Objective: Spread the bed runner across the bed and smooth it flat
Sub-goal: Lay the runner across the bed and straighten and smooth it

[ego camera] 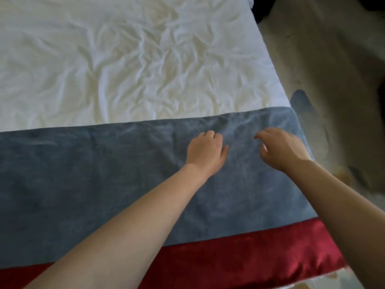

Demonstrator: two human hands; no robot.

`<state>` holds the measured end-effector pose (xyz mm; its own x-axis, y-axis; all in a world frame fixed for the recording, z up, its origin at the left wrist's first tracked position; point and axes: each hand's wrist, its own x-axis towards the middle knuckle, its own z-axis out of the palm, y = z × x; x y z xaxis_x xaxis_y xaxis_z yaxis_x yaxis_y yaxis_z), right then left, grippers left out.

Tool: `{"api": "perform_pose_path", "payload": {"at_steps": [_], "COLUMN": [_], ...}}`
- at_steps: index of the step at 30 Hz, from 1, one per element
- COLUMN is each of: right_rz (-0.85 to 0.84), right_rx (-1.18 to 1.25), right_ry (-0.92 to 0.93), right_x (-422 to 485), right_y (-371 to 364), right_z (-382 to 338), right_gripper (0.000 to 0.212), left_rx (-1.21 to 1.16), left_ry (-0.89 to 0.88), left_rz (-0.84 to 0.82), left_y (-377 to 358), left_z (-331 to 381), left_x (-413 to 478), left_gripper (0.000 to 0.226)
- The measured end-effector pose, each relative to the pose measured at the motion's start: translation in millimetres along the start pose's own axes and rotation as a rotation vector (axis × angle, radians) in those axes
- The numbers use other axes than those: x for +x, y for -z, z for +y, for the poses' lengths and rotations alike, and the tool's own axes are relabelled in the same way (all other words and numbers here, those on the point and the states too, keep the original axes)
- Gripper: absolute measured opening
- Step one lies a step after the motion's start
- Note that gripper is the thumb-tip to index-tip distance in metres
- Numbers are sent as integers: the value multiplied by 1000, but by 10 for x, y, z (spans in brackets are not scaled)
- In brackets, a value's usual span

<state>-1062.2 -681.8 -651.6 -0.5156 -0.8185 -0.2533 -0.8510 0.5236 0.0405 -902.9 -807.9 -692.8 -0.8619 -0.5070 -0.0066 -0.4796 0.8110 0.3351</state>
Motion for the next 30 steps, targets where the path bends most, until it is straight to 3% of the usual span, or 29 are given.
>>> {"api": "perform_pose_path", "payload": {"at_steps": [5, 11, 15, 22, 25, 30], "right_rz": [-16, 24, -26, -132, -208, -50], "right_rx": [25, 8, 129, 325, 334, 399], "right_ry": [-38, 118, 120, 72, 60, -20], "right_x": [631, 1151, 1368, 1626, 1728, 2020], "right_y": [-195, -439, -567, -594, -557, -347], "right_z": [92, 187, 229, 557, 575, 649], "right_gripper": [35, 40, 41, 6, 13, 9], "left_rx": [35, 119, 119, 103, 97, 78], "left_ry": [49, 137, 205, 265, 266, 285], "left_rz": [-11, -14, -52, -204, -243, -121], "left_y": [-88, -220, -277, -220, -201, -121], "left_z": [-272, -403, -462, -572, -574, -642], "left_x": [415, 760, 889, 1186, 1253, 1623], "left_gripper": [16, 28, 30, 13, 15, 14]}}
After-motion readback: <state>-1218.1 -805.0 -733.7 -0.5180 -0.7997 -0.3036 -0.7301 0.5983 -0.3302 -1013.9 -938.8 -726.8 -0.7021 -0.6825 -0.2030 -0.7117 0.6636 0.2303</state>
